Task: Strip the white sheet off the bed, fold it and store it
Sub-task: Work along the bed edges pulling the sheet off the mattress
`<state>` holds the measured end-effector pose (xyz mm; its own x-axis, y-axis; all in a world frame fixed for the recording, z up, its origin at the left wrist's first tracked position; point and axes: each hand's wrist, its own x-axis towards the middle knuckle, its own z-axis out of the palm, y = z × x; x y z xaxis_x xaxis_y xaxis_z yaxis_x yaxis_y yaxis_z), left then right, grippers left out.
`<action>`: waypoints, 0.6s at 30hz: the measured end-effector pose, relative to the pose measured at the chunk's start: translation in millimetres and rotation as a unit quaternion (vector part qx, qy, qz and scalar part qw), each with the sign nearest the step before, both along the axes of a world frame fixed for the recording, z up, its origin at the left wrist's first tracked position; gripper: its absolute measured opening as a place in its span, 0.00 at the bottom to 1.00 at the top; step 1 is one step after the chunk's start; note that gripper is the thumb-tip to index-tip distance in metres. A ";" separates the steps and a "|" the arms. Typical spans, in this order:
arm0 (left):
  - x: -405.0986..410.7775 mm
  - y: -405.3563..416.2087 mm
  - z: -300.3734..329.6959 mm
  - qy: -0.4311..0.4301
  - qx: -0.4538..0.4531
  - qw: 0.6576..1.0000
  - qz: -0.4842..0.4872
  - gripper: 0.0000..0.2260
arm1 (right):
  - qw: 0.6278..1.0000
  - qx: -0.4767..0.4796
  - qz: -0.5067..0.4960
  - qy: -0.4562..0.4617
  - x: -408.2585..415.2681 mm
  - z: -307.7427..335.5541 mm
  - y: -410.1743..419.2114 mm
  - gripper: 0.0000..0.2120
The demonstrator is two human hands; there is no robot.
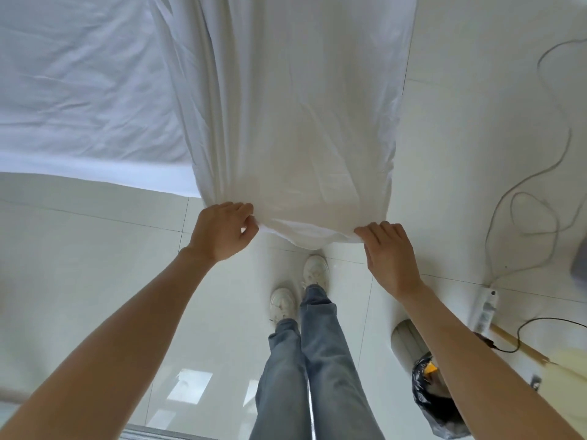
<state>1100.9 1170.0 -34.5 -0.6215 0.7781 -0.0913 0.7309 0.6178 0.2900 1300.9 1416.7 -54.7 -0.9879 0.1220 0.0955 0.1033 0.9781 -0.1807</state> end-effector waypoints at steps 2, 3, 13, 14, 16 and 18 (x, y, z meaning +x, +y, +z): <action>14.2 -17.7 1.8 -0.018 -0.006 1.000 -0.001 0.12 | 1.000 0.008 0.026 -0.011 13.8 6.8 -14.5 0.12; 21.5 -27.9 1.4 -0.027 -0.012 1.000 -0.009 0.12 | 0.999 0.012 0.033 -0.018 21.1 8.3 -22.6 0.12; 14.0 -37.2 -33.4 -0.158 -0.064 0.983 -0.073 0.14 | 0.982 -0.062 -0.013 -0.176 17.0 -23.7 -28.1 0.19; 7.8 -30.1 -33.9 -0.139 -0.030 0.988 -0.059 0.13 | 0.985 -0.077 -0.046 -0.149 5.0 -21.1 -26.1 0.17; -7.2 -14.6 -37.8 -0.098 0.013 0.995 -0.024 0.12 | 0.979 -0.115 -0.134 -0.100 -20.6 -20.6 -19.6 0.15; -21.7 0.1 -45.5 -0.063 0.035 0.997 0.004 0.13 | 0.954 -0.164 -0.239 -0.081 -42.9 -27.4 -10.0 0.15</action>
